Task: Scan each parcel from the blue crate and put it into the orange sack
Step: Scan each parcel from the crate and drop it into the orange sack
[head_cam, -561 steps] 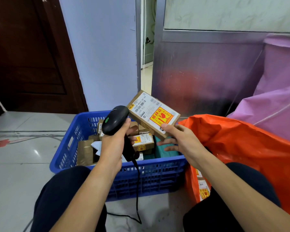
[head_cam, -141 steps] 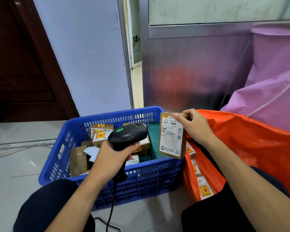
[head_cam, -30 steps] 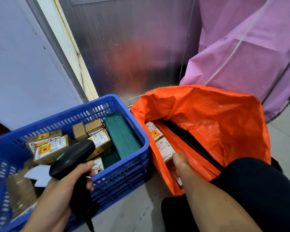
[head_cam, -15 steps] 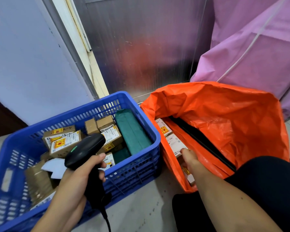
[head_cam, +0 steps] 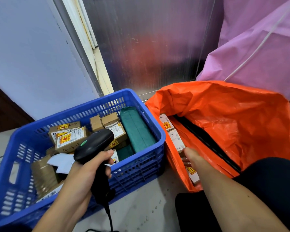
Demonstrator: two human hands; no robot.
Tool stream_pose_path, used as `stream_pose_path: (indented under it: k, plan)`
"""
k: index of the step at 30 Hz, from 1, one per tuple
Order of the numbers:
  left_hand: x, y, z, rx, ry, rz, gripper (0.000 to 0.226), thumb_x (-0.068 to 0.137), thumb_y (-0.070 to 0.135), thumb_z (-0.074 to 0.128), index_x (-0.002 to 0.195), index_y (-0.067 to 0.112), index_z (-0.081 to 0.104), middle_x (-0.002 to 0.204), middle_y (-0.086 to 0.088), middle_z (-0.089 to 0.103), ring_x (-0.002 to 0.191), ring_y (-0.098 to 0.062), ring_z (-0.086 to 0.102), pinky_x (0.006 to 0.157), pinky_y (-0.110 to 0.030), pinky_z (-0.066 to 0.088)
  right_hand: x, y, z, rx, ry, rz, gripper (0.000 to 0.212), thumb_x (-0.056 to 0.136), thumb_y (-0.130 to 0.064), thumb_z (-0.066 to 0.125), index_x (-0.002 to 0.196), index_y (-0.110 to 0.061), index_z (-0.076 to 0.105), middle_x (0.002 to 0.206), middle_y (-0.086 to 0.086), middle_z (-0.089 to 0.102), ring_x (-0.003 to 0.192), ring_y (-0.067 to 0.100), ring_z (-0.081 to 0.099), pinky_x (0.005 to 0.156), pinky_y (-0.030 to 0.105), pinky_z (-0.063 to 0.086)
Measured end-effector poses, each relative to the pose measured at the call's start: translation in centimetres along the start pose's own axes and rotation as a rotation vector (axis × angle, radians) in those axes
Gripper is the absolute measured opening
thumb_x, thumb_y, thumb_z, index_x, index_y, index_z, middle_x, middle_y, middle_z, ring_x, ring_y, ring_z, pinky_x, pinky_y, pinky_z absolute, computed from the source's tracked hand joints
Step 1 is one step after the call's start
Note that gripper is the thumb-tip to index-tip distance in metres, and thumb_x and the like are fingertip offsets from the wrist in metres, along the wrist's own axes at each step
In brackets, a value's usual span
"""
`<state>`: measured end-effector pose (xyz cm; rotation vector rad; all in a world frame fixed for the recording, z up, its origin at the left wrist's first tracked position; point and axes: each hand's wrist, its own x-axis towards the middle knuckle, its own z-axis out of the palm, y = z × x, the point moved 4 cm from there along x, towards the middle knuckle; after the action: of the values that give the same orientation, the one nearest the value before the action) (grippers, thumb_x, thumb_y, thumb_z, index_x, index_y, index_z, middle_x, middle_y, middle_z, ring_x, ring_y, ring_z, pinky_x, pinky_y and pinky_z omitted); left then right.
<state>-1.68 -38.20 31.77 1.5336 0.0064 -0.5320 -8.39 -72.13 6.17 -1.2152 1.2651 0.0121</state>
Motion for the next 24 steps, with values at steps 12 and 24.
stream_pose_path:
  k: [12, 24]
  plan:
    - [-0.1, 0.4, -0.4, 0.015, -0.021, 0.015, 0.010, 0.085, 0.021, 0.079, 0.083, 0.012, 0.074, 0.077, -0.010, 0.063, 0.057, -0.019, 0.053, 0.075, -0.044, 0.043, -2.8, -4.3, -1.1, -0.004, 0.122, -0.112, 0.020, 0.096, -0.004, 0.042, 0.084, -0.002, 0.058, 0.083, 0.015, 0.067, 0.074, 0.031, 0.064, 0.062, 0.035, 0.049]
    - [1.9, 1.9, -3.3, -0.111, 0.019, 0.076, 0.021, 0.090, 0.020, 0.077, 0.103, 0.005, 0.069, 0.077, -0.007, 0.067, 0.054, -0.017, 0.054, 0.058, -0.032, 0.050, -12.9, -25.1, -4.4, -0.485, 0.050, -0.548, 0.016, 0.100, -0.019, 0.054, 0.087, -0.012, 0.059, 0.093, 0.010, 0.063, 0.089, 0.028, 0.064, 0.070, 0.033, 0.050]
